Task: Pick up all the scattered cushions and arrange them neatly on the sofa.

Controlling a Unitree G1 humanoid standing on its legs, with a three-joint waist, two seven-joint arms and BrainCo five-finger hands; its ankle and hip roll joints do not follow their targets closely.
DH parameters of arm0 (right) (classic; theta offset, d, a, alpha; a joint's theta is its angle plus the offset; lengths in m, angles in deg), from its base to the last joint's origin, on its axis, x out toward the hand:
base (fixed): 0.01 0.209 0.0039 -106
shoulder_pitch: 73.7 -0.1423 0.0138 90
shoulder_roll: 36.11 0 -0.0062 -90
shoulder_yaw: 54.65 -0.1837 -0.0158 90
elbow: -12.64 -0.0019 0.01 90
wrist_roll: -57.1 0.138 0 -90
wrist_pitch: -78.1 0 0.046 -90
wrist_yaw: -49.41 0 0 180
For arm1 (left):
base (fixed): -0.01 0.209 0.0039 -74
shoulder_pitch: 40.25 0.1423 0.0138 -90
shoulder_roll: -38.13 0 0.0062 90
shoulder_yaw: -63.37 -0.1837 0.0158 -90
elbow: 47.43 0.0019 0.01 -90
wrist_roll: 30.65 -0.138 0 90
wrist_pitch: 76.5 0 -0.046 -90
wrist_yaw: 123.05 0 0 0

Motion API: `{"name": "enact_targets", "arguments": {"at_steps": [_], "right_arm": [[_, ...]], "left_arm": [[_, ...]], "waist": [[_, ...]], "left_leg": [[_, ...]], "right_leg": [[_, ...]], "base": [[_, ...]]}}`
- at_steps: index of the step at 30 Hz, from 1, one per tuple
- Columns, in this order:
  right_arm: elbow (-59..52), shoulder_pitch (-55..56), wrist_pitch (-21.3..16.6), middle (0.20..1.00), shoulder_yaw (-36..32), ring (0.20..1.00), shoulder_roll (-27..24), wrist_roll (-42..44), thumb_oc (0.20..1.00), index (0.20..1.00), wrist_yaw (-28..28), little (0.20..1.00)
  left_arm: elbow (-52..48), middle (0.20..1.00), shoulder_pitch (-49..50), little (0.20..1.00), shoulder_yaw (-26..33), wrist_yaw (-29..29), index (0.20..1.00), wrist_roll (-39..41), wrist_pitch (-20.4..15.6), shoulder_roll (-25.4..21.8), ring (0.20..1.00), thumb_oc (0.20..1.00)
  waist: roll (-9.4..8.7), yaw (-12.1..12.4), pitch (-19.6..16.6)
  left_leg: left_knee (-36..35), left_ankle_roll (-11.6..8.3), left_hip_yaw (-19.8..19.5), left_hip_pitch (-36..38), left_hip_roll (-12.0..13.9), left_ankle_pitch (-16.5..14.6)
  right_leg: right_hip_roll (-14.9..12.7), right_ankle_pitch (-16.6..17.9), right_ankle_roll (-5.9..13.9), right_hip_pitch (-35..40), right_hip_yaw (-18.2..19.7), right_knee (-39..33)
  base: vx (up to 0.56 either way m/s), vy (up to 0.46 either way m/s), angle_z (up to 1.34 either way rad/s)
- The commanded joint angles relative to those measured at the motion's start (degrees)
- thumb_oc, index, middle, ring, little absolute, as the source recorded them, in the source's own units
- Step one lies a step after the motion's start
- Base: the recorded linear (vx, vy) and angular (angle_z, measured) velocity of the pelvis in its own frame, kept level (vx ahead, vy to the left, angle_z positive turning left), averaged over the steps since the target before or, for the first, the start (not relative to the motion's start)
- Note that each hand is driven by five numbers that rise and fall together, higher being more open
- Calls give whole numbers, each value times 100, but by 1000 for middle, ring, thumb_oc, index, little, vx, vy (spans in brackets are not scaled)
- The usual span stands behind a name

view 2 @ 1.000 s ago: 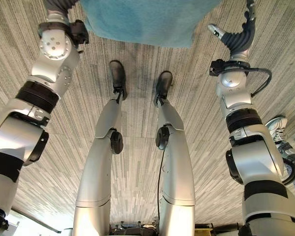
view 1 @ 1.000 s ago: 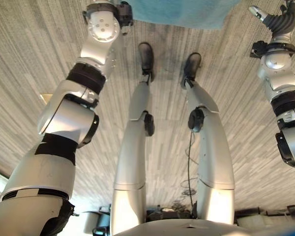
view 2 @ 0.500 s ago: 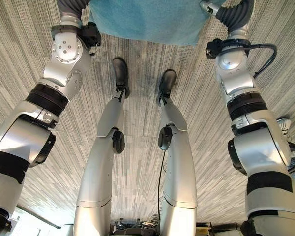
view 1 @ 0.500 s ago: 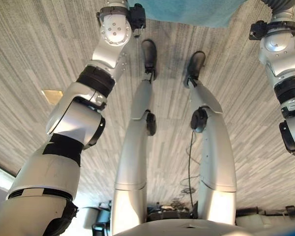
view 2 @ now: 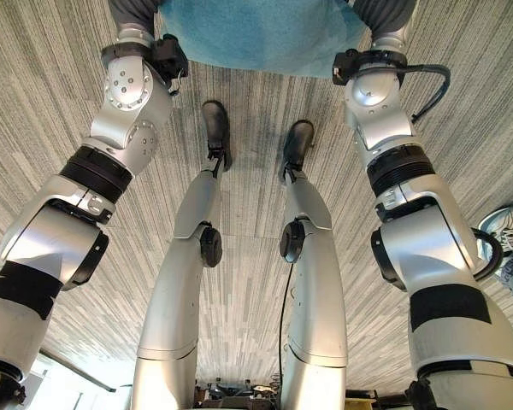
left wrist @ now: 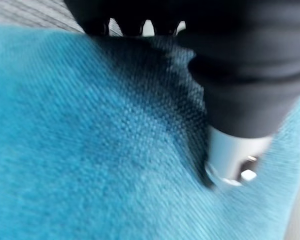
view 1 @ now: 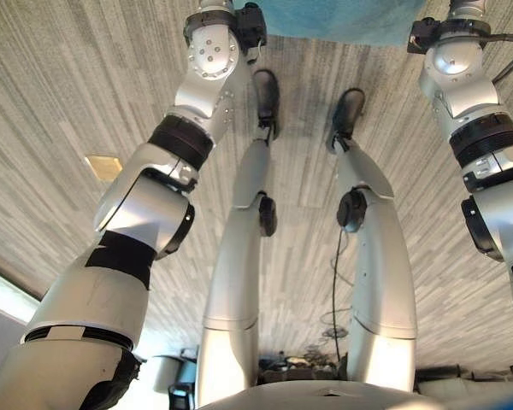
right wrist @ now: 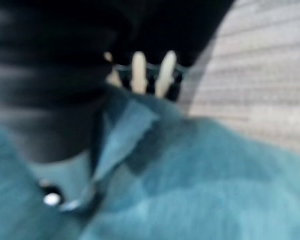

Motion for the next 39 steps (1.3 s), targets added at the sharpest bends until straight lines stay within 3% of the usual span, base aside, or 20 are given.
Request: {"name": "enact_targets", "arguments": {"at_steps": [1,10,18,20,23,32,33,37,39], "right_arm": [[-398,-693,-470,200,649,200,1105,-185,200,200,-458,200],[-1514,-9,-644,200,298,200,869,-357,200,200,-592,200],[-3006,2055,-709,200,-425,200,676,-880,200,200,-683,200],[-3156,2321,-686,200,-470,200,652,-960,200,200,-734,200],[-3788,3544,-697,200,-715,200,586,-1161,200,200,-869,200],[-4680,5761,-630,200,-1193,200,664,-1212,200,200,-1338,200],[-4823,6146,-576,200,-1283,200,567,-1277,200,200,-1511,200],[-5045,6531,-519,200,-1427,200,465,-1324,200,200,-1738,200],[-5172,6634,-473,200,-1550,200,451,-1361,200,200,-1845,200]], "left_arm": [[-213,200,-145,200,-266,-403,200,-68,-494,966,200,200],[-891,200,599,200,-64,-430,200,-372,-464,802,200,200],[-2001,200,2399,200,68,-576,200,-951,-358,1110,200,200],[-2089,200,2619,200,66,-589,200,-1000,-346,1079,200,200],[-2582,200,3499,200,61,-613,200,-1417,-293,849,200,200],[-3280,200,5049,200,81,-898,200,-1625,-97,651,200,200],[-3459,200,5389,200,181,-999,200,-1679,-41,552,200,200],[-3590,200,5776,200,357,-1047,200,-1851,52,373,200,200],[-3679,200,5977,200,602,-1073,200,-1958,75,233,200,200]], "waist": [[155,-115,-290],[126,-160,-413],[67,-234,-456],[68,-236,-499],[-1,-247,-642],[-59,-331,-1037],[-84,-367,-1099],[-123,-409,-1164],[-126,-479,-1290]], "left_leg": [[852,-42,-363,247,-245,-1477],[461,-139,-369,879,-268,-1290],[-421,-381,-465,2751,-281,-1089],[-470,-370,-481,2891,-275,-1058],[-773,-446,-549,3858,-246,-1027],[-1229,-386,-545,5884,-135,-1166],[-1226,-331,-492,6346,-129,-1306],[-1207,-219,-294,6901,-94,-1539],[-1309,-105,-6,7175,-89,-1649]], "right_leg": [[33,-255,675,604,304,-457],[117,-78,668,1199,217,-741],[208,59,635,3006,-6,-1553],[209,92,600,3155,-40,-1640],[263,102,571,4168,-167,-2064],[327,81,554,6291,-329,-2705],[353,75,556,6827,-271,-2889],[389,153,615,7413,-91,-3167],[406,427,781,7562,219,-3425]], "base": [[0,0,0],[-52,-31,1],[-81,-86,3],[-63,-98,3],[-84,-138,-3],[-45,-72,0],[7,0,-5],[-10,73,-21],[-41,156,-53]]}}
